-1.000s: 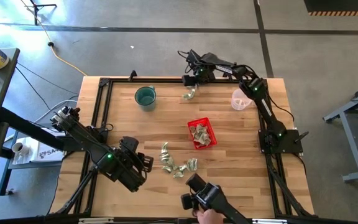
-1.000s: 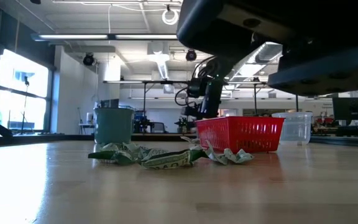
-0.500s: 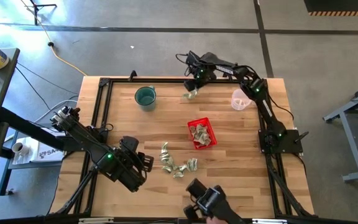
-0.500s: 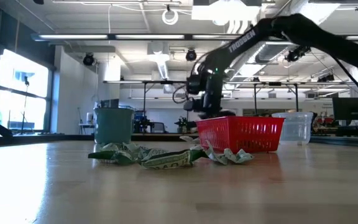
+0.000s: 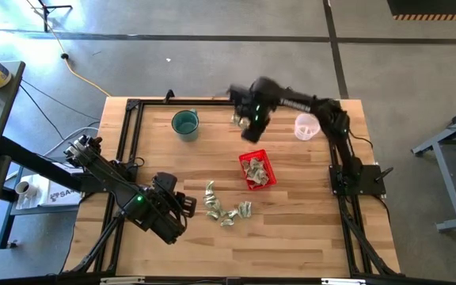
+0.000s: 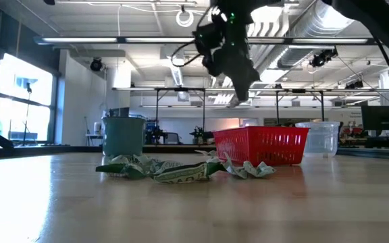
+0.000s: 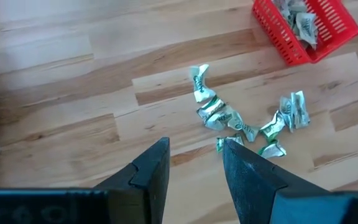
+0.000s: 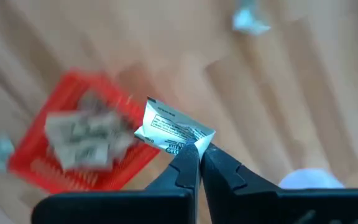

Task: Pick and place items into bin
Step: Put the stevia packet into the orange bin

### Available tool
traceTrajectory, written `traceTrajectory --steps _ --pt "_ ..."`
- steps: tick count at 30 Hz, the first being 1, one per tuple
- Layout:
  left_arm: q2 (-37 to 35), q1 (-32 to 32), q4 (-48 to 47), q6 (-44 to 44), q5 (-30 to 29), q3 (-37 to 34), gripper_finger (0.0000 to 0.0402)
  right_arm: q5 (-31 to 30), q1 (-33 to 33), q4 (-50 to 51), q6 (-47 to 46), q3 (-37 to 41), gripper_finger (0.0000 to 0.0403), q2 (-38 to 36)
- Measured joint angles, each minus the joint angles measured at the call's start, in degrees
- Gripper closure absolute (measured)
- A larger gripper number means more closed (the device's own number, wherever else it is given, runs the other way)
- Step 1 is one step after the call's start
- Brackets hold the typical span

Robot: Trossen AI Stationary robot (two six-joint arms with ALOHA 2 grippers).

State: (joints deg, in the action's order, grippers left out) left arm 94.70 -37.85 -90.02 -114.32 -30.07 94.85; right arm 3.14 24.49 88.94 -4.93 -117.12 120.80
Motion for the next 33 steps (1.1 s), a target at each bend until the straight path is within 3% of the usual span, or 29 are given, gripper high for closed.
traceTrajectory --steps 6,15,25,29,33 --pt "0.0 0.0 0.5 -0.1 -0.3 0.0 0.0220 0.0 -10.5 -5.0 2.1 5.6 0.0392 -0.1" --pt "0.0 0.0 3.6 1.7 -0.4 0.0 0.0220 -0.7 -15.3 -10.4 2.4 20.4 0.0377 -0.1" --pt "0.0 0.0 3.3 2.0 -0.4 0.0 0.0220 -6.5 -19.4 -18.7 3.1 22.4 0.0212 -5.9" --pt "0.0 0.0 3.0 2.1 -0.4 0.0 0.0220 -8.3 -16.0 -21.6 2.4 22.4 0.0150 -10.8" --pt "0.0 0.0 3.0 2.2 -0.5 0.0 0.0220 -11.6 -8.9 -24.2 0.1 22.3 0.0120 -13.3"
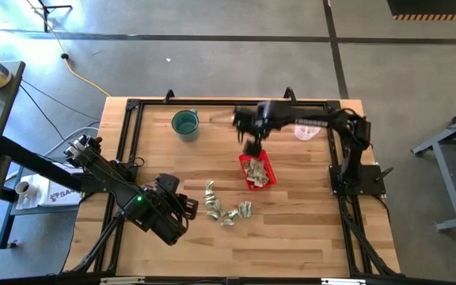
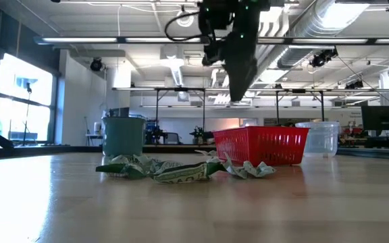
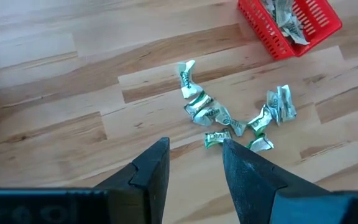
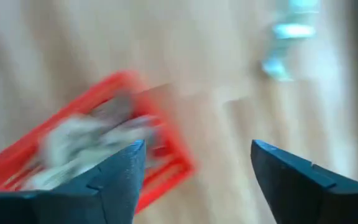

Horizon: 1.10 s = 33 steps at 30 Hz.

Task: Pick and place items into bin
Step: Put the stevia packet into the orange bin

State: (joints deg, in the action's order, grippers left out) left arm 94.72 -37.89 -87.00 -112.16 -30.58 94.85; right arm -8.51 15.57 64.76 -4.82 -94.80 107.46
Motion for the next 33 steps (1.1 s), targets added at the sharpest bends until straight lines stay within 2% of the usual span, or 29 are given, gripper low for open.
traceTrajectory --steps 2,5,9,12,22,33 --pt "0.0 0.0 0.0 0.0 -0.1 0.0 0.0220 -0.3 3.9 -2.2 -0.5 0.0 0.0117 -0.1" --pt "0.0 0.0 0.0 -0.1 -0.2 0.0 0.0220 2.6 8.4 -5.4 -1.3 0.0 0.0117 0.4" --pt "0.0 0.0 0.5 -0.2 -0.3 0.0 0.0220 4.2 11.3 -8.8 0.1 0.0 0.0117 2.1" --pt "0.0 0.0 0.5 -0.6 -0.6 0.0 0.0220 7.9 13.2 -11.4 2.3 0.0 0.0117 4.7" --pt "0.0 2.1 3.6 0.9 0.5 0.0 0.0220 6.2 15.3 -15.7 3.6 0.0 0.0117 13.5" --pt "0.0 2.7 3.5 1.3 0.6 0.0 0.0220 9.3 17.2 -19.8 3.6 0.0 0.0117 17.5"
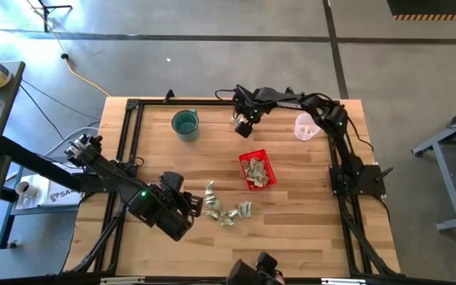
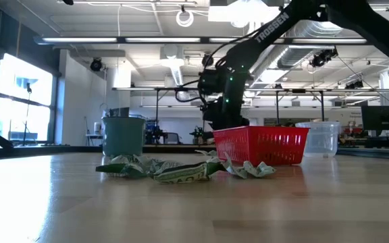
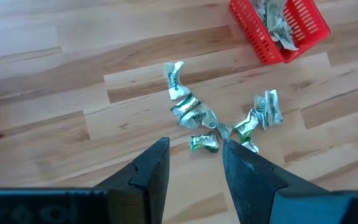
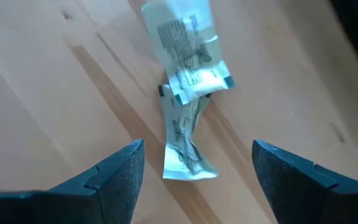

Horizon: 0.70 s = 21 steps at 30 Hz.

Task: Pick and place items into bin
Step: Put the stevia packet into the orange bin

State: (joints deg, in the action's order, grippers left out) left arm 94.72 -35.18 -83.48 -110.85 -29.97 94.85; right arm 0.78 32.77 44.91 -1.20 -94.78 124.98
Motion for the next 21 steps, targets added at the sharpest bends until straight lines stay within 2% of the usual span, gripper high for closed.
traceTrajectory --steps 4,7,21 --pt "0.0 0.0 0.0 0.0 -0.1 0.0 0.0220 -1.3 -0.3 -0.1 0.6 0.0 0.0123 1.4" --pt "0.0 0.0 0.0 -0.2 -0.1 0.0 0.0220 -1.5 -0.4 -0.5 2.0 0.0 0.0148 1.5" --pt "0.0 0.0 -0.3 -0.2 -0.2 0.0 0.0220 3.2 -0.1 -2.4 3.2 0.0 0.0346 1.5"
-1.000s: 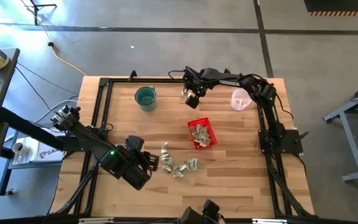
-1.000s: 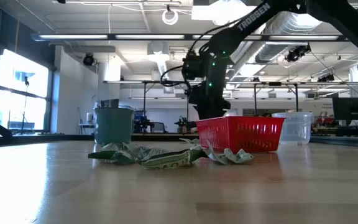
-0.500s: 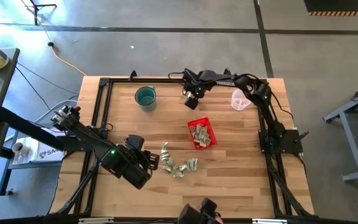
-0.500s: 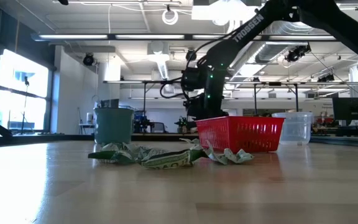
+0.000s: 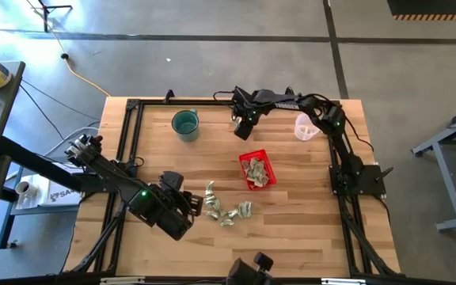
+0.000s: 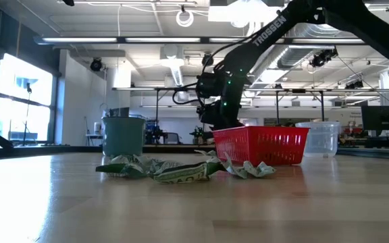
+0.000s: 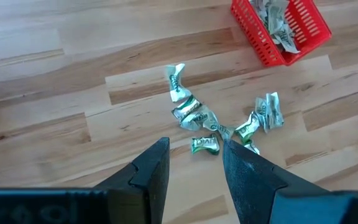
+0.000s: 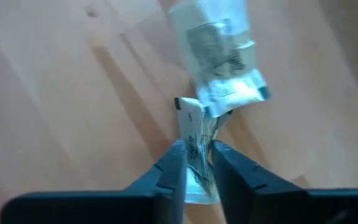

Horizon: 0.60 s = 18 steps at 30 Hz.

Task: Pick and place items into bin
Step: Put the stevia packet into the orange bin

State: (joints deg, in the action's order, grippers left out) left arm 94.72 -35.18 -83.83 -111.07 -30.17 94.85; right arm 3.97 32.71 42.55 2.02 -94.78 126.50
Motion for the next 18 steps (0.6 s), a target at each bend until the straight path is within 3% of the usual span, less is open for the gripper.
traceTrajectory --steps 5,10,14,18 --pt "0.0 0.0 -0.1 0.0 -0.2 0.0 0.0220 0.9 -0.2 2.1 0.0 0.0 0.0396 0.0" --pt "0.0 0.0 -0.1 0.5 -0.4 0.0 0.0220 1.0 -1.1 6.8 0.0 0.1 0.0400 -1.4" --pt "0.0 0.0 -0.1 1.8 -0.5 0.0 0.0220 2.1 -2.7 9.4 -0.5 0.0 0.0400 -6.6" --pt "0.0 0.0 -0.1 2.8 -0.6 0.0 0.0220 8.8 -6.2 14.9 -3.5 0.0 0.0401 -13.0"
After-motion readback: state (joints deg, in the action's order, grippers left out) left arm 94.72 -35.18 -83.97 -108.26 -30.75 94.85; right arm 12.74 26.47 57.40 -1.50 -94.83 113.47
